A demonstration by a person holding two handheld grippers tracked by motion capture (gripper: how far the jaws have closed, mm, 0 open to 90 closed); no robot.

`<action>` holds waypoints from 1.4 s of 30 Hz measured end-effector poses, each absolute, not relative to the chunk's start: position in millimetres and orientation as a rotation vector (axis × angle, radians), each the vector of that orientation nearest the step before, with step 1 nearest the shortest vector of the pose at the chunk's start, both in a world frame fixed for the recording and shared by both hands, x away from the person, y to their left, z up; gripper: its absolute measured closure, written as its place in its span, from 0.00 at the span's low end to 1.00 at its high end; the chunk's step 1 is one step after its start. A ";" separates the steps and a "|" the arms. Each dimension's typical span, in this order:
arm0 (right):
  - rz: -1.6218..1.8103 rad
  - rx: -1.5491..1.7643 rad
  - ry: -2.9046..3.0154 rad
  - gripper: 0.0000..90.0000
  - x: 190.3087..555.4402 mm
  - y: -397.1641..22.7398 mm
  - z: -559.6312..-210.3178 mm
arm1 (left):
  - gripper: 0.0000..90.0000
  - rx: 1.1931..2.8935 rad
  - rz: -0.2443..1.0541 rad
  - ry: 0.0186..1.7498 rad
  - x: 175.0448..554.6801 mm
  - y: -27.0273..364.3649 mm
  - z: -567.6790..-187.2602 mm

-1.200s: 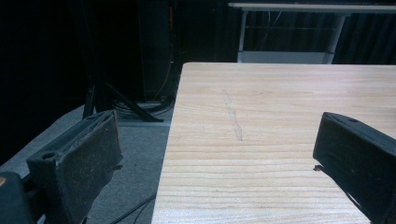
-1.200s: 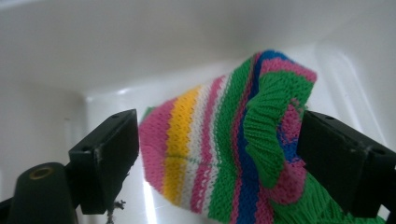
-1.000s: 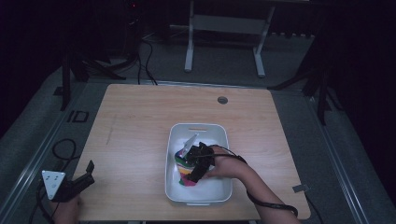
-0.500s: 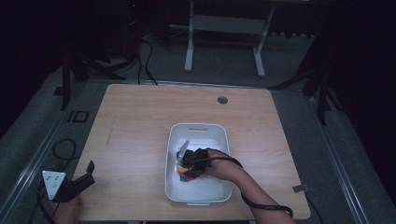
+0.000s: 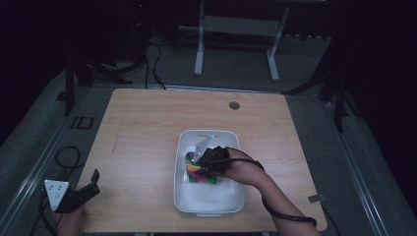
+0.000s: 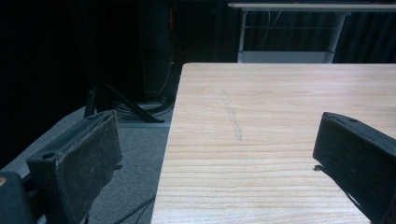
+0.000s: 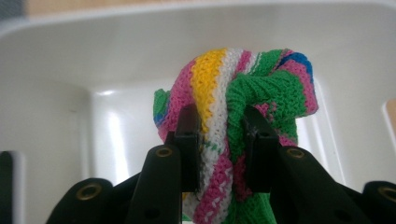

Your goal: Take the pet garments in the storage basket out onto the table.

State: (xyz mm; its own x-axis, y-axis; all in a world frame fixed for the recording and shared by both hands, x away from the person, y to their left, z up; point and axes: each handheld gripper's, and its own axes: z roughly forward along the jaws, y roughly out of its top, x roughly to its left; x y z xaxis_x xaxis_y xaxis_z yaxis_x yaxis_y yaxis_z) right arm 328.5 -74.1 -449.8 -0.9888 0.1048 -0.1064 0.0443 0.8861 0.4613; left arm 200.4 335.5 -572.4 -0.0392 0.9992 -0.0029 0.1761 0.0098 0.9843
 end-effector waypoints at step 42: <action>0.916 0.423 2.567 0.79 342.1 -214.3 -332.2 | 0.02 1.314 1.144 1.371 200.3 335.7 -572.4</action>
